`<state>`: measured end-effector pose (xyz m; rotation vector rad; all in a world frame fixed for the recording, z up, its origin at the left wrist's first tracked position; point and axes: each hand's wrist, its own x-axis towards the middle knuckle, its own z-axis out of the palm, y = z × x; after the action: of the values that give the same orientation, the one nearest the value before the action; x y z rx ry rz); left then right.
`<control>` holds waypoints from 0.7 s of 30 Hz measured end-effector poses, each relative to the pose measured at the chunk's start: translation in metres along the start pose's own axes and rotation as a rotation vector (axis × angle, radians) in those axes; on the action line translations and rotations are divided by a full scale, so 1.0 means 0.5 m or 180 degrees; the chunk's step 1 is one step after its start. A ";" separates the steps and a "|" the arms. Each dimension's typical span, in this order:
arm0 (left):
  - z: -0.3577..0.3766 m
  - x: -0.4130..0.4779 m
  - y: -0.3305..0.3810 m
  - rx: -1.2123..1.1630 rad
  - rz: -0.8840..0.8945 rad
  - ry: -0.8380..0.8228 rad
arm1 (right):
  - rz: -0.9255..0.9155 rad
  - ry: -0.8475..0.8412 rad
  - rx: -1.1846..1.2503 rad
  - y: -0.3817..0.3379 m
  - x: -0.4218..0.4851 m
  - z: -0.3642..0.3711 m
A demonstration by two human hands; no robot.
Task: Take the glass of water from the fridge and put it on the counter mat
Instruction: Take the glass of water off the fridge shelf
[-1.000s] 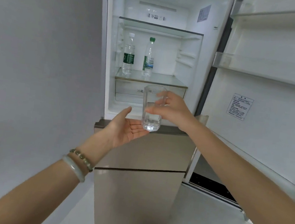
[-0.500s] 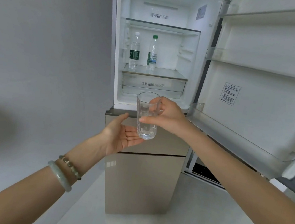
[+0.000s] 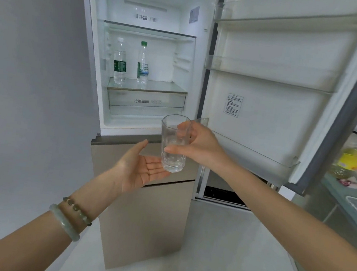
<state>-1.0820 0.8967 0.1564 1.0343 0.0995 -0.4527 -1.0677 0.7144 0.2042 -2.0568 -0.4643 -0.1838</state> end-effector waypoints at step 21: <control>0.406 0.111 -0.282 0.0501 -0.1395 -0.1614 | 0.1283 0.2112 -0.0683 0.066 -0.422 -0.307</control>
<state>-1.1160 0.6470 0.1312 1.0222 -0.1692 -1.1233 -1.2386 0.5151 0.1891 -2.0955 0.3886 -0.6629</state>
